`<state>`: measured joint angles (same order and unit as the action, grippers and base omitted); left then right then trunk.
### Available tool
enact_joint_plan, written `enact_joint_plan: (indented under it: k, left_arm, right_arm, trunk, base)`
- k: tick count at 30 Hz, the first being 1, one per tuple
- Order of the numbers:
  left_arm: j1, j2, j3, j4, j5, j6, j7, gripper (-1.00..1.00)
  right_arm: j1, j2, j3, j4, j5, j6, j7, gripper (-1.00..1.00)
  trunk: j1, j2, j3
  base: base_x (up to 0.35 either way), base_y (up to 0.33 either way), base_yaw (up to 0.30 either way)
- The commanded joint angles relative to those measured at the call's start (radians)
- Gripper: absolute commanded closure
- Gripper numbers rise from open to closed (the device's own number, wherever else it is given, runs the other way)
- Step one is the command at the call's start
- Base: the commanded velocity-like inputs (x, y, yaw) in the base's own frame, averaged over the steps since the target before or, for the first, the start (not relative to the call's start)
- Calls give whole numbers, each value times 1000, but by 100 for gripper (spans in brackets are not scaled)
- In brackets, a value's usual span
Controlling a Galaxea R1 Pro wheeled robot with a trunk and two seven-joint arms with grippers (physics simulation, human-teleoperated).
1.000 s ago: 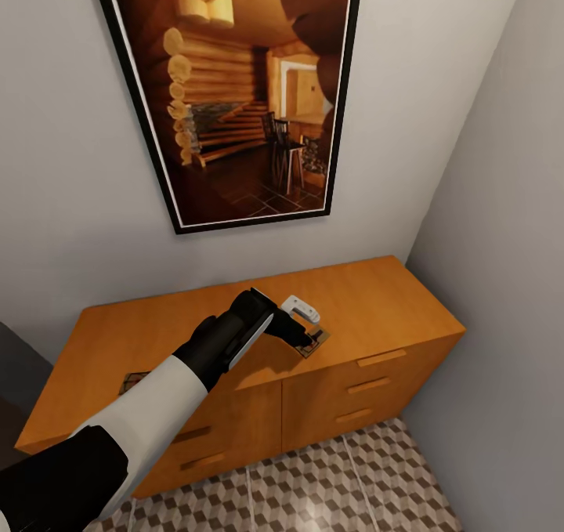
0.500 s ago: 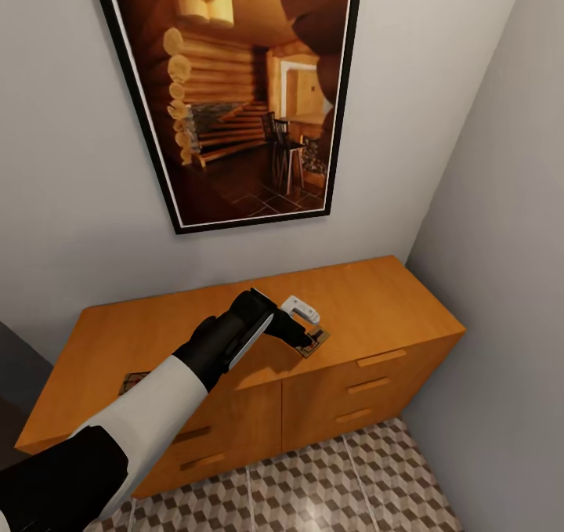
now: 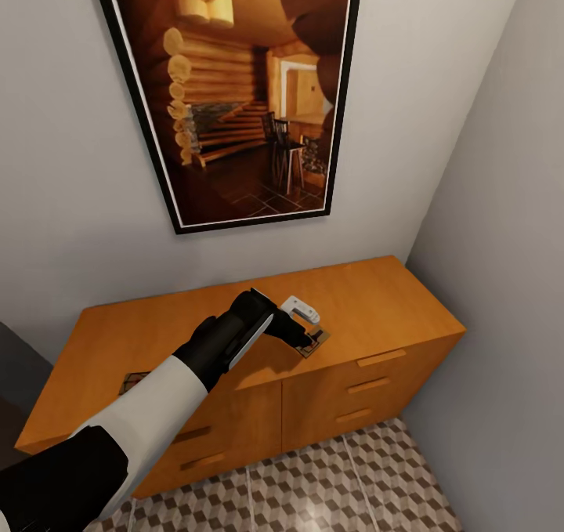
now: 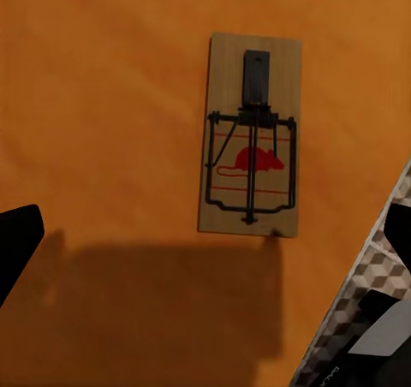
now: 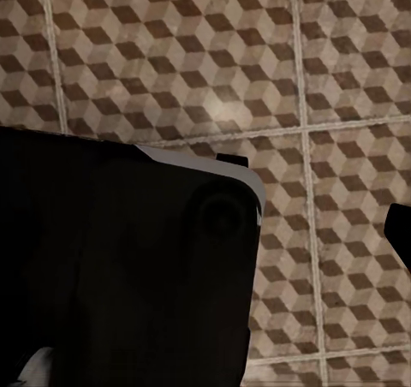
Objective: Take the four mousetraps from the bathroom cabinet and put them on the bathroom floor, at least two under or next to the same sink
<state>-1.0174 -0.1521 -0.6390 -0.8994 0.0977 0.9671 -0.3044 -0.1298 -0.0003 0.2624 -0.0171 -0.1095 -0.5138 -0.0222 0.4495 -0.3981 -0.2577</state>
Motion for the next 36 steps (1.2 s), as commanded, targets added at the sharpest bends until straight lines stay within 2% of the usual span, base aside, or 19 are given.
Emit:
enact_joint_plan:
  k: [1, 36]
  left_arm:
    - [-1, 0, -1, -1, 10, 5, 5, -100]
    - [-1, 0, -2, -1, 10, 5, 5, -100]
  right_arm:
    - [-1, 0, 9, 1, -10, -2, -1, -100]
    - [-1, 6, 9, 0, -10, 0, 1, -100]
  trunk:
    - [1, -2, -2]
    - [1, -2, -2]
  base:
    - [0, 0, 0]
    - [0, 0, 0]
